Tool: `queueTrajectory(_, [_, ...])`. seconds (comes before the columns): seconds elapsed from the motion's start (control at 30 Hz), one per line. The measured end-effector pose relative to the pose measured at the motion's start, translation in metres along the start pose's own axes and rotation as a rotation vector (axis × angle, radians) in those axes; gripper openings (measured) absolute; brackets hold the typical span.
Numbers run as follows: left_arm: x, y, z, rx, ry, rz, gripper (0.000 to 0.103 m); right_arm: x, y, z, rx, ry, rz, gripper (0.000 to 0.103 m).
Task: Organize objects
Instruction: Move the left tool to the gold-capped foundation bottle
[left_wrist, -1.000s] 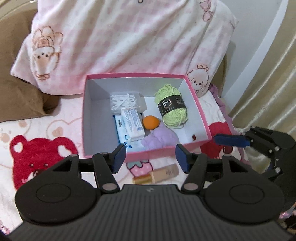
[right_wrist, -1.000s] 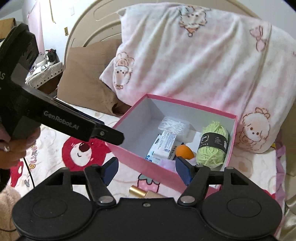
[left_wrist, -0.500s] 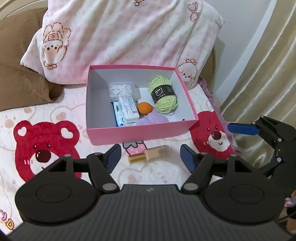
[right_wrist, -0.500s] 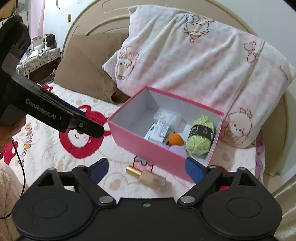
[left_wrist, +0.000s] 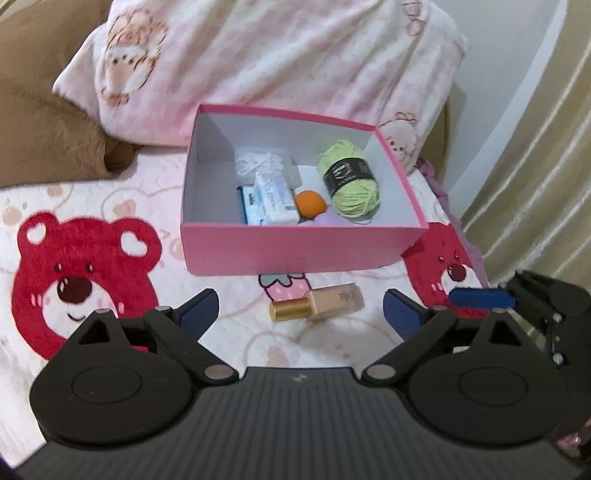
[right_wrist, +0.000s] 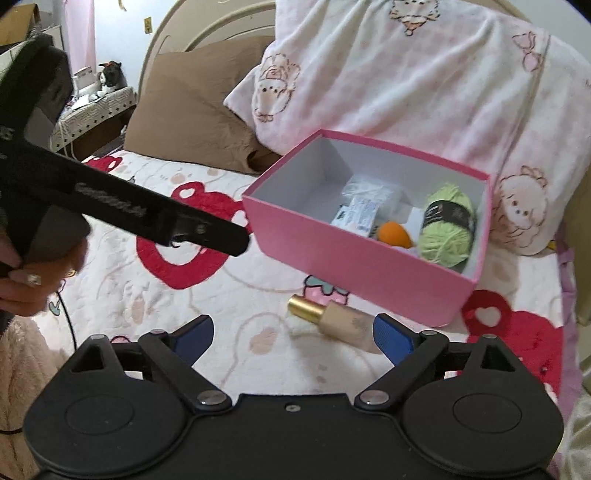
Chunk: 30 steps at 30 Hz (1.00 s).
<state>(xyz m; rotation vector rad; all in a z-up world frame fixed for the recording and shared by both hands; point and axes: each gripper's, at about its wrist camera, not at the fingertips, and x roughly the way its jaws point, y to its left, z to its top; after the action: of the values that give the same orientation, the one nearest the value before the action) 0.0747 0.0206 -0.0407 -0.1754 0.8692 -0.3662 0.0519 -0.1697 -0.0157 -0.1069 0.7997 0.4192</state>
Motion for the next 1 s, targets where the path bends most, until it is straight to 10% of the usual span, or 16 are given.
queueTrajectory(0.27, [0.037,0.017,-0.027,-0.028,0.02,0.019,0.097,0.036,0.01,-0.012,-0.076,0.007,-0.206,0.095])
queueTrajectory(1.0, [0.12,0.017,-0.055,-0.005,-0.008,-0.04,0.093,0.131,-0.033,-0.05,0.098,-0.049,-0.166,0.095])
